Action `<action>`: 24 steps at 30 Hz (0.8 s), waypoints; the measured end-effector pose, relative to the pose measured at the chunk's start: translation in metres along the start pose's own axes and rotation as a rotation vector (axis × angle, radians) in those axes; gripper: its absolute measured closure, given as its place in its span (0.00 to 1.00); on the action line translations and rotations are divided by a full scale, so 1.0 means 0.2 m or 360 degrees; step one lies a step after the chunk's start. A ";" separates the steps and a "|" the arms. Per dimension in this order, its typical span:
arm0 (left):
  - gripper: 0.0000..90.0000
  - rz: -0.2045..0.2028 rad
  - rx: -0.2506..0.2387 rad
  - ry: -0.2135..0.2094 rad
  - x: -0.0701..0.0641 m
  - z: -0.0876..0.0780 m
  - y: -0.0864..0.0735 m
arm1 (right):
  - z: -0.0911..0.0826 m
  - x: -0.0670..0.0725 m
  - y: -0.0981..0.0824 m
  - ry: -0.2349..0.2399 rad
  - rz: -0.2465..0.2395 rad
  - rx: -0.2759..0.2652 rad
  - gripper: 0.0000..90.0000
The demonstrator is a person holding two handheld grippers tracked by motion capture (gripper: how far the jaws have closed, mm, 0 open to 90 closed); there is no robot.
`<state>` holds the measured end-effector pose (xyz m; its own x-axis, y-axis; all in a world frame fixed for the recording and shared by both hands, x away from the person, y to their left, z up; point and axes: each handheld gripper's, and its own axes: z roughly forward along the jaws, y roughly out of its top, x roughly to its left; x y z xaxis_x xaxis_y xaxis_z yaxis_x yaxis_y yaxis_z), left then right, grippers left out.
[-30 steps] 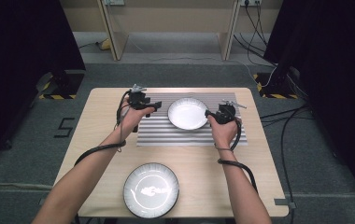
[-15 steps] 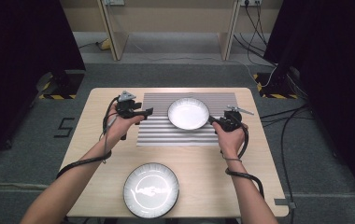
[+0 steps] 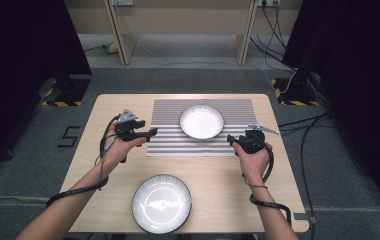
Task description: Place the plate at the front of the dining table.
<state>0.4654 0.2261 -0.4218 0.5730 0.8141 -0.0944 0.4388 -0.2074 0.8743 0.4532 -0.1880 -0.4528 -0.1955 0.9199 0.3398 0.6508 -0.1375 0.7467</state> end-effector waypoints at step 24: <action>0.40 -0.0082 -0.0121 0.0139 0.10 -0.41 -0.29 | -0.34 -0.13 -0.21 -0.0034 -0.0008 -0.0055 0.49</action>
<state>0.3950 0.2998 -0.4348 0.4872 0.8674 -0.1009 0.4102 -0.1253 0.9033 0.3809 -0.2310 -0.4528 -0.1828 0.9283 0.3239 0.6238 -0.1451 0.7680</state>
